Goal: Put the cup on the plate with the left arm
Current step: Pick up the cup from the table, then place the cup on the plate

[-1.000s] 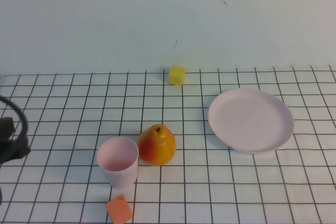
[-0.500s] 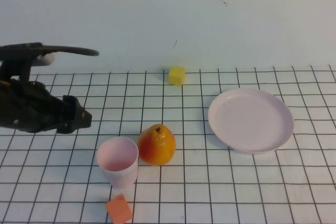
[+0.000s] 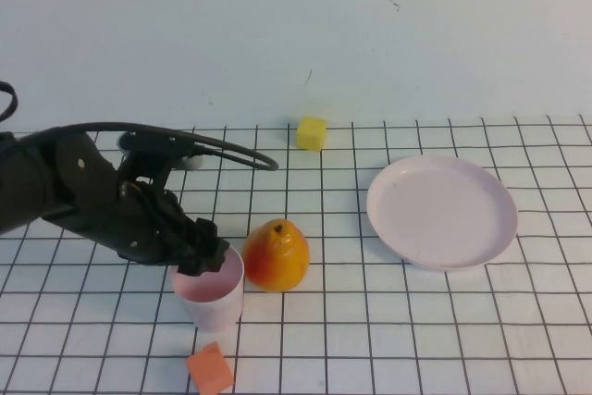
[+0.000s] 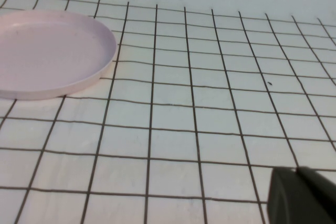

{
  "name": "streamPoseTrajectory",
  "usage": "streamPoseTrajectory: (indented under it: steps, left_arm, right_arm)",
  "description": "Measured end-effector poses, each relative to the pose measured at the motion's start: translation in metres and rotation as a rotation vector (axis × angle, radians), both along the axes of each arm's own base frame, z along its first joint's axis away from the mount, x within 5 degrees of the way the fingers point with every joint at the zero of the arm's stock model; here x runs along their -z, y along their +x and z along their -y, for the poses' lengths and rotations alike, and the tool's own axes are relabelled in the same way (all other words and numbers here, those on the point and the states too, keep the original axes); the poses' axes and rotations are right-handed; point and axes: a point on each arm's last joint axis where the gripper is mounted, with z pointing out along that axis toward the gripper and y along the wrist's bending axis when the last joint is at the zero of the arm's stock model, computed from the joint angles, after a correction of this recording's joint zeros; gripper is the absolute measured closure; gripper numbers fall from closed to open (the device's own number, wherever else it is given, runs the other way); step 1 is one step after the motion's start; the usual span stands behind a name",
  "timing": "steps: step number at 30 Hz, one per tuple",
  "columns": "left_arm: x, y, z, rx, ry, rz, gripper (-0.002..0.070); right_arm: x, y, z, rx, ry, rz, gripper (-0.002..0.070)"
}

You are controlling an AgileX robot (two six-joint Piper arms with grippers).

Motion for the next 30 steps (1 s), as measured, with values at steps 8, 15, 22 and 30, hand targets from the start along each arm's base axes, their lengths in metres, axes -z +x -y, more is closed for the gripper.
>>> streamPoseTrajectory:
  steps: [8,15,22,30]
  left_arm:
    - [0.029,0.008,0.002,-0.02,0.025,-0.072,0.051]
    - [0.001,0.013,0.008,0.046,0.006,-0.13,0.0647]
    - [-0.078,0.042,0.037,0.14,-0.056,0.043,0.0648]
    - [-0.083,0.071,0.12,0.297,-0.088,0.128,0.0648]
  right_arm:
    - [0.0,0.0,0.0,0.0,0.0,0.0,0.0678]
    - [0.0,0.0,0.0,0.0,0.0,0.0,0.0678]
    - [0.0,0.0,0.0,0.0,0.0,0.0,0.0678]
    - [0.0,0.0,0.0,0.0,0.0,0.0,0.0678]
